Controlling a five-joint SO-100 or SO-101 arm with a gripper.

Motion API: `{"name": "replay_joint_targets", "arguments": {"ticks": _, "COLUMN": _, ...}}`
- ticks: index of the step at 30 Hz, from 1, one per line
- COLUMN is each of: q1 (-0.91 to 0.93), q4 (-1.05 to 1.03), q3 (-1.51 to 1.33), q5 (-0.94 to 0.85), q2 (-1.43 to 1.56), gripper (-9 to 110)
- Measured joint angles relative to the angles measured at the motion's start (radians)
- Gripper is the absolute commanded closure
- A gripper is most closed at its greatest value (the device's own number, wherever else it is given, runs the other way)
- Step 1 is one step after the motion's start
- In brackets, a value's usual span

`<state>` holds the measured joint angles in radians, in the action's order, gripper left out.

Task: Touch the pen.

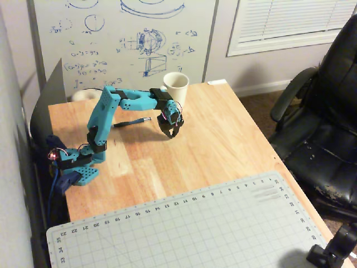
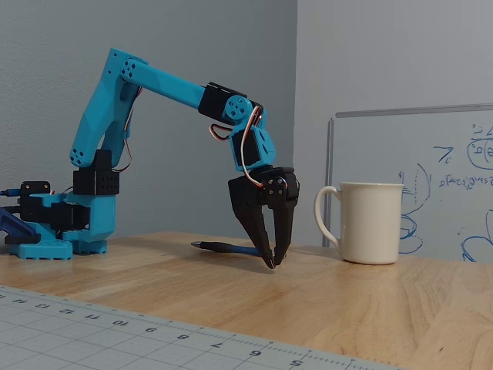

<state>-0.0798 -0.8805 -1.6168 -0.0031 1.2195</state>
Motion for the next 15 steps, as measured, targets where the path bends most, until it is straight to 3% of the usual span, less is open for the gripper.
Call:
{"name": "replay_joint_targets", "arguments": {"ticks": 3, "q1": 0.0, "q4": -0.028, "q3": -0.023, "q5": 0.0, "q2": 0.015, "gripper": 101}}
{"name": "replay_joint_targets", "arguments": {"ticks": 6, "q1": 0.0, "q4": -0.175, "q3": -0.281, "q5": 0.0, "q2": 0.212, "gripper": 101}}
{"name": "replay_joint_targets", "arguments": {"ticks": 12, "q1": 0.002, "q4": -0.259, "q3": -1.138, "q5": -0.003, "q2": 0.865, "gripper": 101}}
{"name": "replay_joint_targets", "arguments": {"ticks": 15, "q1": -0.002, "q4": -0.244, "q3": -1.31, "q5": -0.012, "q2": 1.312, "gripper": 101}}
